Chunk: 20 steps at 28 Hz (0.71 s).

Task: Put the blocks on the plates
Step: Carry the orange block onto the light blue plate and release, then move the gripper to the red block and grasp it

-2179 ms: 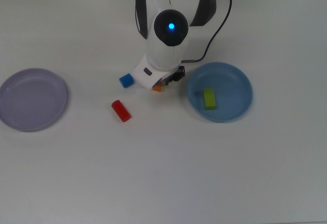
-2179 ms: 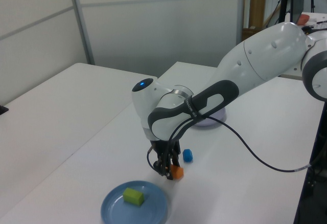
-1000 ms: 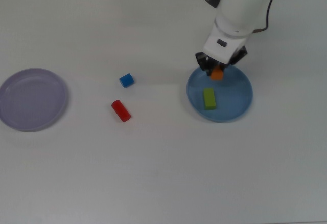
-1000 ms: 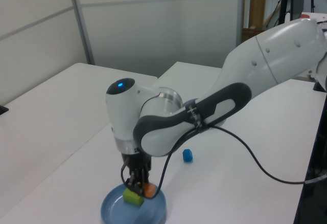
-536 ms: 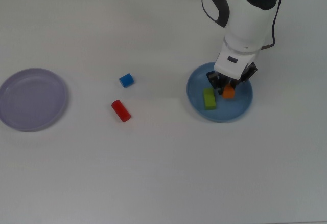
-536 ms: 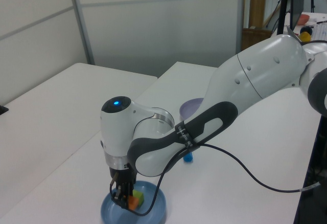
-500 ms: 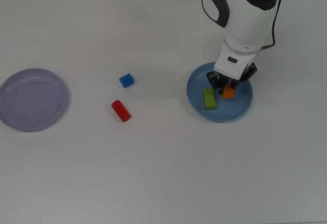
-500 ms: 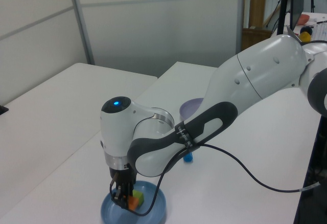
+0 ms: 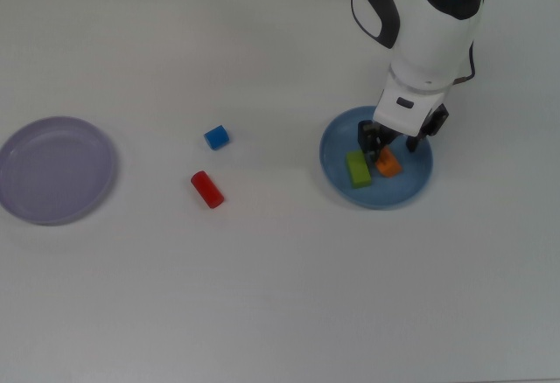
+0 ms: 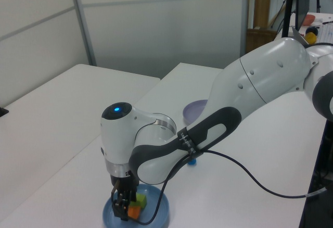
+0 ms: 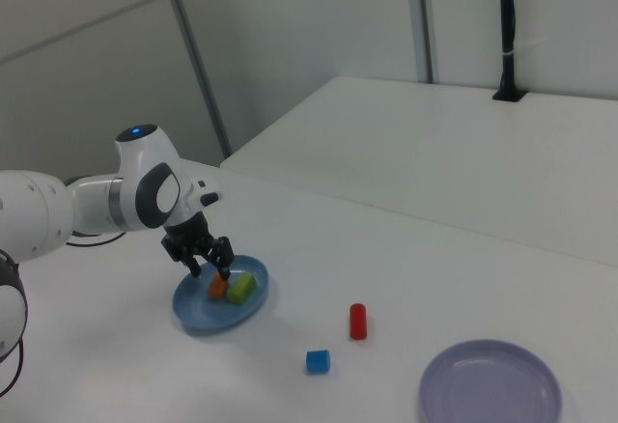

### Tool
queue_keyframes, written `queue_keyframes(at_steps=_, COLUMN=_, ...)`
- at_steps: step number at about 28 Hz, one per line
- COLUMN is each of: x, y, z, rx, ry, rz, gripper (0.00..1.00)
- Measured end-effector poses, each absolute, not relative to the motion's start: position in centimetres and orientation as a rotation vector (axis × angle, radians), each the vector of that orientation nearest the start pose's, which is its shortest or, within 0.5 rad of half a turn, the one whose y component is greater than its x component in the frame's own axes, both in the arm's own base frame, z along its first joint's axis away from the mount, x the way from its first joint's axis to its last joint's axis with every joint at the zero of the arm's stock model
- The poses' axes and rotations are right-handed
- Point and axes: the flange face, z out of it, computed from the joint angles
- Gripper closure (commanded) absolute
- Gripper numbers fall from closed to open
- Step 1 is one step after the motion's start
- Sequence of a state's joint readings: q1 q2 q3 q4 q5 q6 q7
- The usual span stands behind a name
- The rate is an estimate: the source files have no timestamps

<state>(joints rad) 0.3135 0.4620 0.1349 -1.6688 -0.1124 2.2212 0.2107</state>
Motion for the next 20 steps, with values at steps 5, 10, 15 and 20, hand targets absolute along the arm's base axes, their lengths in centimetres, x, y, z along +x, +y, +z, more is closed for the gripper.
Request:
queue_keyframes(at_steps=5, x=63.7, y=26.9, z=37.6, rx=-3.105, ry=-0.397, rz=-0.245, gripper=0.00)
queue_keyframes(at_steps=10, x=66.0, y=20.8, z=40.2, rx=-3.144, ry=-0.249, rz=-0.309, gripper=0.00)
queue_keyframes(at_steps=15, x=67.9, y=12.7, z=40.7, rx=-3.188, ry=-0.087, rz=-0.321, gripper=0.00)
queue_keyframes(at_steps=20, x=68.7, y=6.1, z=39.9, rx=-3.227, ry=-0.140, rz=-0.289, gripper=0.00)
